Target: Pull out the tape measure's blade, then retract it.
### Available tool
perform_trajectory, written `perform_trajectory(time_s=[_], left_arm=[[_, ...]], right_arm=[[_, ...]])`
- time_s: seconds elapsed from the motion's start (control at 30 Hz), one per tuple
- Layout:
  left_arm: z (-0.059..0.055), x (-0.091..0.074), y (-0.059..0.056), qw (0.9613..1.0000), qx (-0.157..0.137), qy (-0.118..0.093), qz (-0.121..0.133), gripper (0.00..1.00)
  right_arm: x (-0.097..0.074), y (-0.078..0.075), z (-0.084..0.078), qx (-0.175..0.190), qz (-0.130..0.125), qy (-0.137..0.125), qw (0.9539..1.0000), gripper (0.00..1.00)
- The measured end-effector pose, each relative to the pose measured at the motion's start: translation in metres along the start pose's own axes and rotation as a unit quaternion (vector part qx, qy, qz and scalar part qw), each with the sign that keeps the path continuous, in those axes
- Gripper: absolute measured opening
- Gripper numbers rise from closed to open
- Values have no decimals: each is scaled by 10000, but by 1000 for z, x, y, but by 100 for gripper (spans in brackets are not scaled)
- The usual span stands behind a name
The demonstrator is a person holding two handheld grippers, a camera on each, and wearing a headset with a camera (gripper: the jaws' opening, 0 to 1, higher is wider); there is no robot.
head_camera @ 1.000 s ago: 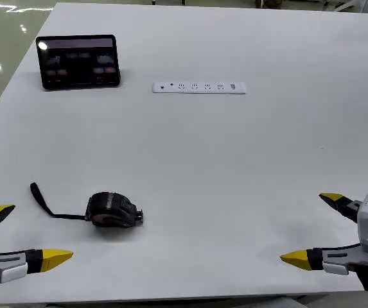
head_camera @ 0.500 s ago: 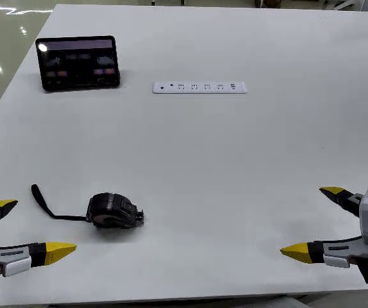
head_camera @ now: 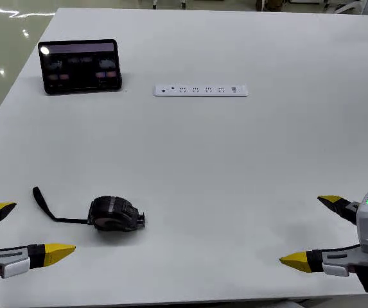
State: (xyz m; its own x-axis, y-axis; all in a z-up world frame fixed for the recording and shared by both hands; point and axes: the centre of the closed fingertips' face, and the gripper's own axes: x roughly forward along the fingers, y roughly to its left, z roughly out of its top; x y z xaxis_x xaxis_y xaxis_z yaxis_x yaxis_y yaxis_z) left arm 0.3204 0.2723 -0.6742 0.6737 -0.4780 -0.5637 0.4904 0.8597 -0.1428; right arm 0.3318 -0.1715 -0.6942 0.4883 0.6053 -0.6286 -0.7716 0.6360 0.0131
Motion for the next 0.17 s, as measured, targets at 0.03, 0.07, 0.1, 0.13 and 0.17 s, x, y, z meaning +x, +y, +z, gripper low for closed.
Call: perform_trajectory(time_s=[0.03, 0.07, 0.1, 0.13, 0.17], left_arm=[[0, 0, 0, 10000, 8, 6, -4, 100], [0, 0, 0, 10000, -7, 25, -16, 100], [0, -1, 1, 10000, 0, 22, -8, 100], [0, -1, 1, 10000, 2, 23, -7, 100], [0, -1, 0, 10000, -33, 18, -27, 100]], right_arm=[[0, 0, 0, 3, -5, 6, 10000, 100], [0, -1, 0, -4, -10, 7, 10000, 100], [-1, -1, 0, -11, -13, 11, 10000, 100], [-1, -1, 0, -16, -12, 10, 10000, 100], [-2, -1, 0, -19, -8, 8, 10000, 100]])
